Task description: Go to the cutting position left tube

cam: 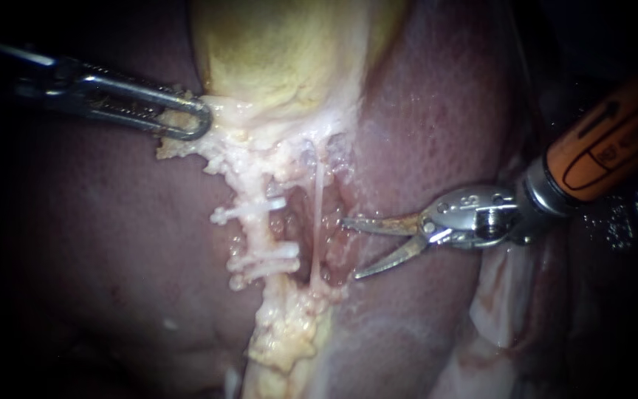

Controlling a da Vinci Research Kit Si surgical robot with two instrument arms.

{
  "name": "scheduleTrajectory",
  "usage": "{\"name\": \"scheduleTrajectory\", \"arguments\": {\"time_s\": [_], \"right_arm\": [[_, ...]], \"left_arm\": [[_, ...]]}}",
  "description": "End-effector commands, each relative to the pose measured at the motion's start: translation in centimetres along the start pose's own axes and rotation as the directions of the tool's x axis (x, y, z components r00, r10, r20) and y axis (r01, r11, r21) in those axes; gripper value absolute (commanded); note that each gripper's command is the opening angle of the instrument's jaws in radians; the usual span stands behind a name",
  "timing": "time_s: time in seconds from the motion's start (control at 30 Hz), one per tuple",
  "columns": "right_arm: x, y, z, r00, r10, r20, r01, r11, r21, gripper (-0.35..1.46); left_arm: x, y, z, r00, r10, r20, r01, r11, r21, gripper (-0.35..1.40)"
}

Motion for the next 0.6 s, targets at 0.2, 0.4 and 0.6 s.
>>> {"name": "scheduleTrajectory", "arguments": {"time_s": [0.2,0.4,0.6], "right_arm": [[0.18,-0.09,0.12,1.000,0.006,-0.018,-0.005,1.000,0.019,1.15],[0.17,0.07,0.35,1.000,0.006,-0.023,-0.006,1.000,0.014,1.16],[0.02,0.25,0.50,1.000,0.000,-0.019,0.000,1.000,0.011,1.18]], "left_arm": [[0.00,0.00,0.00,1.0000,0.000,0.000,0.000,1.000,0.000,-0.35],[0.00,0.00,0.00,1.0000,0.000,0.000,0.000,1.000,0.000,-0.35],[-0.01,0.00,-0.01,1.0000,0.000,0.000,0.000,1.000,0.000,-0.35]]}}
